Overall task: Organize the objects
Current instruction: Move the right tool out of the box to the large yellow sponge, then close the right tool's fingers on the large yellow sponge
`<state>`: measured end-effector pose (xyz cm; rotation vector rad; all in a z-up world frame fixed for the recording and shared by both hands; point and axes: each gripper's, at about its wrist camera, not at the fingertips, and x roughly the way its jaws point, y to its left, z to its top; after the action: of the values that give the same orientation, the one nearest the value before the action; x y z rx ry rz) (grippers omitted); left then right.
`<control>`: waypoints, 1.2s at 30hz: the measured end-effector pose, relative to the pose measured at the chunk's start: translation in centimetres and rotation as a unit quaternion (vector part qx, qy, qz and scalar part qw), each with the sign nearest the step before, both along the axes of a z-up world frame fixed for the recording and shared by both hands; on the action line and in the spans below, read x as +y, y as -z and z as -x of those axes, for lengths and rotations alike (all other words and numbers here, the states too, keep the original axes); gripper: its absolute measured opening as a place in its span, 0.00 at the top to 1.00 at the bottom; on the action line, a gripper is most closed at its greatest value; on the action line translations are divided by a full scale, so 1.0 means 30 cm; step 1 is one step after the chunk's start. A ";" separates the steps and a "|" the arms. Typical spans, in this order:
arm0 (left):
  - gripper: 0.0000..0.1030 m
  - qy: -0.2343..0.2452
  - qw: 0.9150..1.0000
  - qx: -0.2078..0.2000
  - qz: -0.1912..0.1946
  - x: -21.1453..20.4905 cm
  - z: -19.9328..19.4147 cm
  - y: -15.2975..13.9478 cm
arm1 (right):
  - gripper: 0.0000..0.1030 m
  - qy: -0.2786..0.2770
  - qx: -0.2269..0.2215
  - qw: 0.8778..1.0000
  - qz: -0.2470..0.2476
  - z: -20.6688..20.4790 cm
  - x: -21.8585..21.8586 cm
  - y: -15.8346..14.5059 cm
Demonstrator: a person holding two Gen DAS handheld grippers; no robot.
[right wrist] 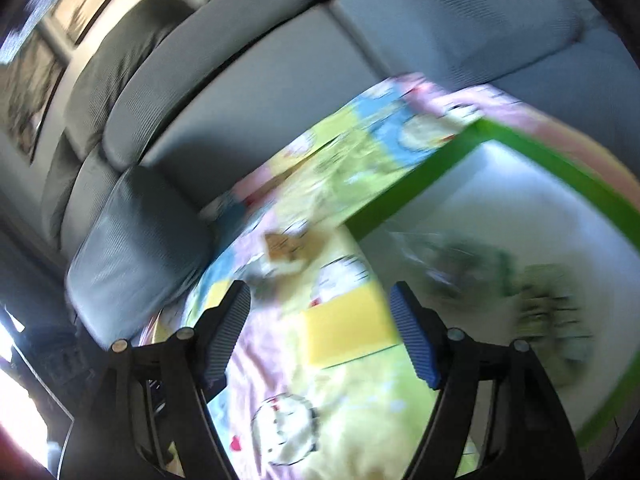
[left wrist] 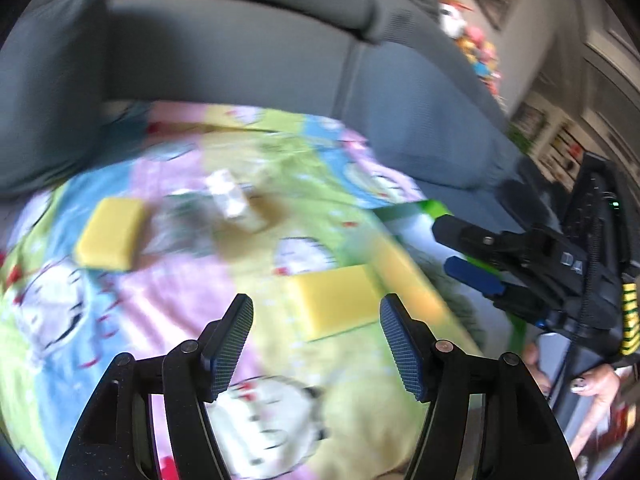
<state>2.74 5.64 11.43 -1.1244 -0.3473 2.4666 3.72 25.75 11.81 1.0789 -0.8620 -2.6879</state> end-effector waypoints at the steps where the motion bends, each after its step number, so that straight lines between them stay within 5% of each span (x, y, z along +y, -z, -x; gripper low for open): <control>1: 0.35 -0.012 1.000 -0.005 -0.001 -0.033 -0.001 0.018 | 0.30 -0.021 -0.005 1.000 -0.001 0.027 -0.037 0.007; 4: 0.35 -0.058 0.998 -0.019 -0.012 -0.136 -0.002 0.073 | 0.30 -0.056 -0.035 0.997 -0.029 0.092 -0.141 0.044; 8: 0.35 -0.122 0.992 -0.044 -0.005 -0.249 0.004 0.122 | 0.32 -0.049 -0.090 0.987 -0.126 0.161 -0.255 0.121; 11: 0.35 -0.152 0.987 -0.045 -0.009 -0.318 -0.004 0.136 | 0.32 -0.029 -0.132 0.962 -0.239 0.195 -0.328 0.190; 19: 0.35 -0.190 0.980 -0.057 -0.022 -0.406 -0.016 0.155 | 0.47 -0.028 -0.157 0.904 -0.398 0.231 -0.400 0.295; 24: 0.35 -0.204 0.977 -0.059 -0.023 -0.443 -0.026 0.156 | 0.55 -0.031 -0.146 0.906 -0.397 0.215 -0.404 0.279; 32: 0.35 -0.247 0.967 -0.058 -0.006 -0.518 -0.047 0.147 | 0.57 -0.099 -0.114 0.949 -0.276 0.184 -0.441 0.227; 36: 0.35 -0.262 0.963 -0.060 -0.005 -0.549 -0.056 0.149 | 0.57 -0.169 -0.092 0.958 -0.213 0.166 -0.522 0.206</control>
<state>4.41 -10.81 6.96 -1.3157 -0.7819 2.8374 -1.25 10.08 5.63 1.4248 -0.0855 -2.5586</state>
